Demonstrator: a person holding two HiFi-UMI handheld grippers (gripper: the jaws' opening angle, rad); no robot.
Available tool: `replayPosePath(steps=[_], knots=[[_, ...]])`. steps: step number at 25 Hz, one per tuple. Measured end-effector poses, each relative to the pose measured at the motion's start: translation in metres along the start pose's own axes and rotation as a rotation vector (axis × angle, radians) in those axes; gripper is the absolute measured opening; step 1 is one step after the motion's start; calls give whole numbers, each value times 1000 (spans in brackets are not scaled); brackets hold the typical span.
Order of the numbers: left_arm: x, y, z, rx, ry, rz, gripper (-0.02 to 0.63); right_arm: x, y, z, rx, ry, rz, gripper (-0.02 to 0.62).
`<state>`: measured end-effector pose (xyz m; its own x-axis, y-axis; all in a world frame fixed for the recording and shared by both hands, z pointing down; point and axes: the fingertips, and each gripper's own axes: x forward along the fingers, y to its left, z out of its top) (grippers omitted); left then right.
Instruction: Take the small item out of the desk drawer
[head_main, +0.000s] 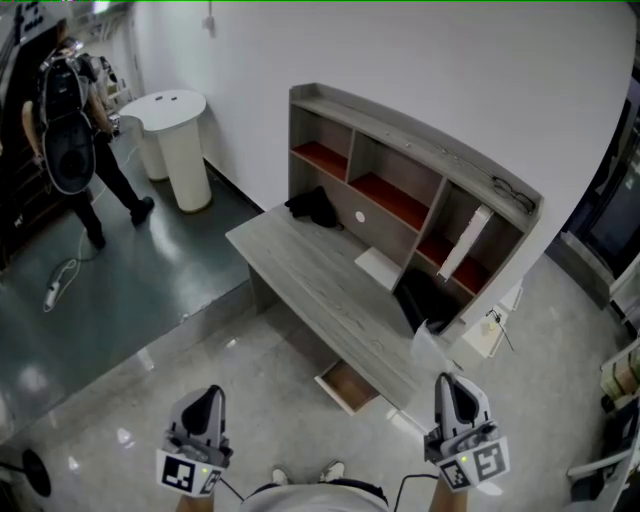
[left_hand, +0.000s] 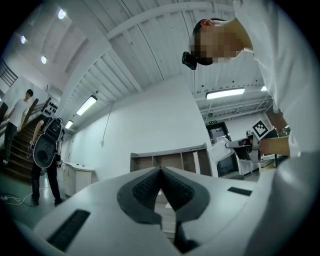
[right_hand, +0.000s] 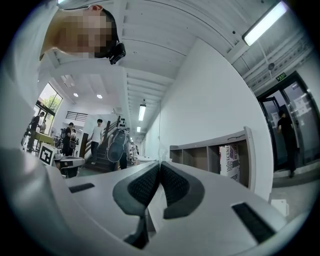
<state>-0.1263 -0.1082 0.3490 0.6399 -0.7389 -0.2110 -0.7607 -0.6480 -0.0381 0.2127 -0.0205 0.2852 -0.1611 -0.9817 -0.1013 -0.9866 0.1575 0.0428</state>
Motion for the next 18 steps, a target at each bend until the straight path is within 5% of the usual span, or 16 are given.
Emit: replayPosePath(steps=[18], knots=[[-7,5,5,4,-1,-41,15,-10,20,7,-24,-4,-27,25]])
